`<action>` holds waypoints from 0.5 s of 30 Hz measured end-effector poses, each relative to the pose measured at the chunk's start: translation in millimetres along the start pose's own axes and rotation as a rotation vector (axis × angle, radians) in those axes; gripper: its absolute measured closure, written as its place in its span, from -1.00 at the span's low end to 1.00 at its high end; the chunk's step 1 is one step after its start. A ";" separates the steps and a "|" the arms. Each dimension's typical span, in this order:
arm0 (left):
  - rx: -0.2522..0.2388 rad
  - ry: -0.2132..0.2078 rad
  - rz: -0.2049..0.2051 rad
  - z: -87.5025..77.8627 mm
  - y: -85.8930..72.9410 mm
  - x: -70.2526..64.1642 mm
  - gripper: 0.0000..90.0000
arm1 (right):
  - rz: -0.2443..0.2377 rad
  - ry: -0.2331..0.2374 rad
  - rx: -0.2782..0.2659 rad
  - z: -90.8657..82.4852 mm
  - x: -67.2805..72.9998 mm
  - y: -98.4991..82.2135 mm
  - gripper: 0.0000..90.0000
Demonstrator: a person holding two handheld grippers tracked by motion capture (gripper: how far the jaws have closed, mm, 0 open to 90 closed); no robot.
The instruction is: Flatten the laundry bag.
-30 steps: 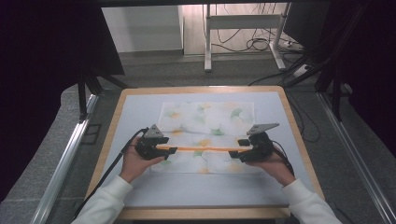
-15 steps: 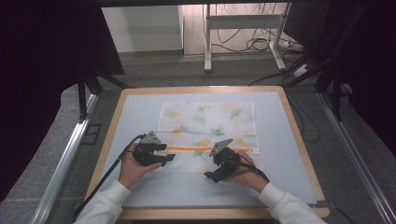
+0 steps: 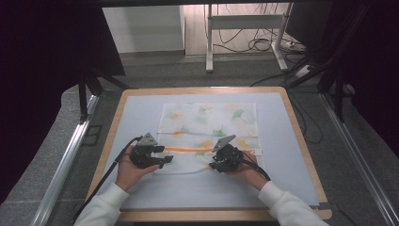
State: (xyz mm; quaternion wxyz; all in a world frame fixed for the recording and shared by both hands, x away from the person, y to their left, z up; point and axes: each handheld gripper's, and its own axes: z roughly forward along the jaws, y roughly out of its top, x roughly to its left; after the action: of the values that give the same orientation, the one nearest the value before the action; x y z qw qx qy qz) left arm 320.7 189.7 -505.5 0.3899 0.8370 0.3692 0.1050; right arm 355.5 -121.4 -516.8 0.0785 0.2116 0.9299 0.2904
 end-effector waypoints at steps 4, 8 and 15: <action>0.006 -0.004 0.013 2.0 -0.1 -2.8 -0.09 | 0.022 -0.007 -0.013 0.3 -5.4 -0.8 0.84; 0.008 -0.001 0.016 2.4 -0.2 -3.3 -0.10 | 0.045 0.019 -0.033 0.2 -10.6 -2.8 0.92; -0.016 -0.003 0.010 -1.8 1.2 -4.1 -0.10 | 0.028 0.067 -0.066 -7.1 -1.0 -3.8 0.94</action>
State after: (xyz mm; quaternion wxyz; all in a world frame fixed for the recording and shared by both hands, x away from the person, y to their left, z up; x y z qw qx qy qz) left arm 317.6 187.3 -503.0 0.3966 0.8360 0.3633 0.1085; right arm 353.1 -128.3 -513.1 0.0502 0.2118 0.9189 0.3289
